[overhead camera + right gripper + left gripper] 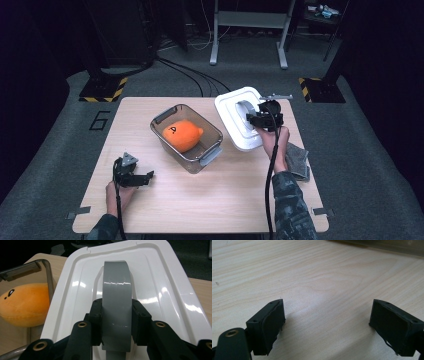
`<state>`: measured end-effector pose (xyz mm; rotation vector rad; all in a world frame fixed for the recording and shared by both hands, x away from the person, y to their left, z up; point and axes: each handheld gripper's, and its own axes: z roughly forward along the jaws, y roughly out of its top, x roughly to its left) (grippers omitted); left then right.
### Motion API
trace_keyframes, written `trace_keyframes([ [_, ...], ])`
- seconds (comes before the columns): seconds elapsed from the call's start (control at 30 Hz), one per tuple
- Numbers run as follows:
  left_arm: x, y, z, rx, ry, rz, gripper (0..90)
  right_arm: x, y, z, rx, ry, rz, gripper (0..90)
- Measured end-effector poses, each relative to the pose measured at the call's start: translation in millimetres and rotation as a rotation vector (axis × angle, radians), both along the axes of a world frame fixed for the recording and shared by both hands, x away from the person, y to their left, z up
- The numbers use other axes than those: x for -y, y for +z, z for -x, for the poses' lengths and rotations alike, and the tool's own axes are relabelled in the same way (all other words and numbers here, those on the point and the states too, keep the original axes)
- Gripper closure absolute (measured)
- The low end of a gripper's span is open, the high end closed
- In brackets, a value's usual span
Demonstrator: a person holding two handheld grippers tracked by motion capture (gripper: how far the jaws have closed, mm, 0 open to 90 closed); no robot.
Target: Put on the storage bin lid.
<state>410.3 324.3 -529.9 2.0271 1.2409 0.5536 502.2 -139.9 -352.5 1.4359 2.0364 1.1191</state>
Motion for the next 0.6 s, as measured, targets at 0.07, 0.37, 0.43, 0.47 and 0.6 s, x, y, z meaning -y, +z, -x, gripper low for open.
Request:
trace_keyframes([
  [0.07,0.0,0.0,0.0,0.0,0.0,0.0,12.4,-3.9,0.8,-0.3,0.003,0.01,-0.002,66.4],
  [0.37,0.0,0.0,0.0,0.0,0.0,0.0,12.4,-31.7,4.8,0.5,-0.003,0.079,-0.028,66.3],
  [0.43,0.1,0.0,0.1,0.0,0.0,0.0,12.4,-38.1,4.3,0.8,-0.005,0.098,-0.035,66.3],
  [0.47,0.1,0.0,0.1,0.0,0.0,0.0,12.4,-38.1,4.3,0.8,-0.005,0.098,-0.035,66.3],
  [0.6,-0.1,0.0,-0.1,0.0,-0.003,-0.002,12.3,-54.8,2.5,0.9,-0.014,0.141,-0.039,66.3],
])
